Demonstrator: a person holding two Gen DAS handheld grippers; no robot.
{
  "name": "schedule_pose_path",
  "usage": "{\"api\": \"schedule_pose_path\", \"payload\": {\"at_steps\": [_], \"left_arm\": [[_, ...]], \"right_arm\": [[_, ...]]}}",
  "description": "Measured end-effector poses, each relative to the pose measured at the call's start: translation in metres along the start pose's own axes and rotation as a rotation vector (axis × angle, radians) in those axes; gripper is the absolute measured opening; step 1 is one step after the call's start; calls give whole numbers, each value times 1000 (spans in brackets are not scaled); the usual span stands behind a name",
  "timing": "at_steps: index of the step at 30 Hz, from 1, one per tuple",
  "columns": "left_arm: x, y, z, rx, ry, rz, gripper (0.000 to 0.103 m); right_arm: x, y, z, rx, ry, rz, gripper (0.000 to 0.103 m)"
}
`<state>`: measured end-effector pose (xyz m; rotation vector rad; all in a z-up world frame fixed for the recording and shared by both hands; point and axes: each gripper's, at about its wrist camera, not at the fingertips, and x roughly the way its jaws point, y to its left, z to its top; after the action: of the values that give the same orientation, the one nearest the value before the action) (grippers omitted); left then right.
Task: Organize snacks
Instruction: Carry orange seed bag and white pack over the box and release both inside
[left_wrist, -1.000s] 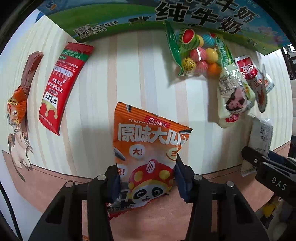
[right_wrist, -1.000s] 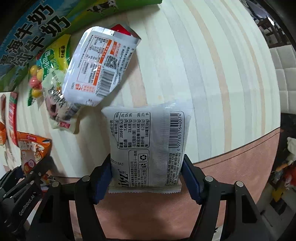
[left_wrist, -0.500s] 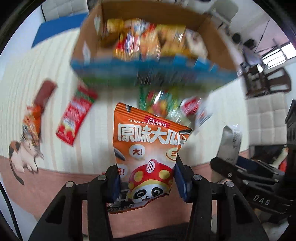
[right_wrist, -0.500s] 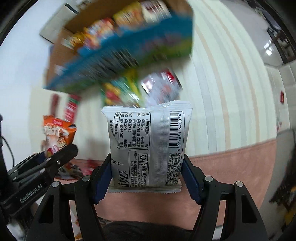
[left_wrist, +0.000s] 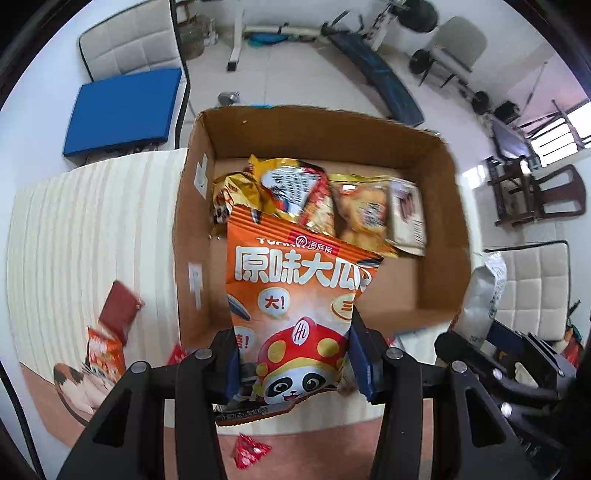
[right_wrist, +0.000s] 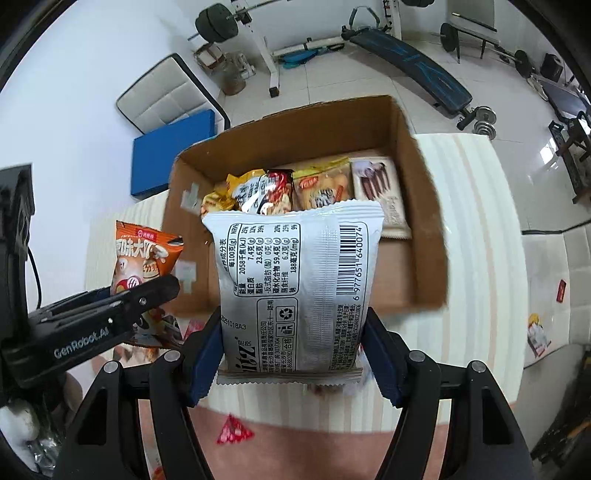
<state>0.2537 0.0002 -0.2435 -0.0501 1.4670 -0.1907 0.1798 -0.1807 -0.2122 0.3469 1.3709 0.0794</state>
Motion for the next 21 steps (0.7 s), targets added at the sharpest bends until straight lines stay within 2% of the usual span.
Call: {"api": "schedule_pose_path", "payload": {"at_steps": [4, 10, 16, 19, 21], "left_arm": [[42, 13, 29, -33, 102, -9, 45], [85, 21, 37, -73, 227, -54, 45], [95, 26, 34, -81, 257, -53, 47], [100, 27, 33, -94, 278, -86, 48], [95, 29, 33, -102, 268, -92, 52]], "right_arm": [[67, 0, 21, -14, 49, -30, 73], [125, -5, 36, -24, 116, -74, 73], [156, -9, 36, -36, 223, -53, 74], [153, -6, 34, -51, 232, -61, 96], [151, -4, 35, -61, 236, -68, 96]]}}
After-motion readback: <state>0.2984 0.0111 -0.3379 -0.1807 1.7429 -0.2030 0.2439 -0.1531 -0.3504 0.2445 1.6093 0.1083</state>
